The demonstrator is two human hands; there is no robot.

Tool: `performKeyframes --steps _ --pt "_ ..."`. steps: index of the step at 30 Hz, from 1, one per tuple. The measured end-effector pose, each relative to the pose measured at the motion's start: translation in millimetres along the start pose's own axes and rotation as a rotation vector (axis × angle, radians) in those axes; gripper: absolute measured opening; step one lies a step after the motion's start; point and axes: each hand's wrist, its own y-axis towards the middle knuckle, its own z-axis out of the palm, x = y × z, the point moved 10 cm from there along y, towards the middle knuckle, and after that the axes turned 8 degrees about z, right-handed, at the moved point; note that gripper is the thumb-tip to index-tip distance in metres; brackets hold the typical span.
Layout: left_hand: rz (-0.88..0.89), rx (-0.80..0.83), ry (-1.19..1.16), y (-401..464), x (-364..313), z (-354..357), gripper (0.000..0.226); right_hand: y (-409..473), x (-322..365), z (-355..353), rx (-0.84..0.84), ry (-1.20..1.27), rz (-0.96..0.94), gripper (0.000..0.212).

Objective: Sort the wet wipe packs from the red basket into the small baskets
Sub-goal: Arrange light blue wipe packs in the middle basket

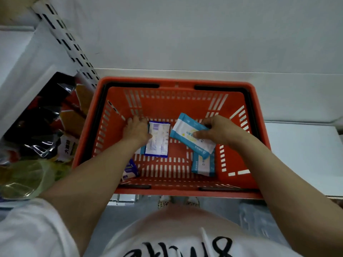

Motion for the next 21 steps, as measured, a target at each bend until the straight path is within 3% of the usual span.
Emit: performKeyframes --steps 4,9,17,21 --pt "0.004 0.124 0.014 10 8 10 0.084 -2 0 0 -0.001 0.006 0.001 0.025" --pt "0.03 0.169 -0.046 10 13 16 0.099 5 4 3 -0.019 -0.002 0.002 0.021" --pt "0.114 0.244 0.219 4 7 17 0.098 12 1 5 -0.014 -0.011 0.019 0.016" --pt "0.088 0.33 0.24 -2 5 16 0.084 13 -1 0 -0.034 0.058 0.039 0.029"
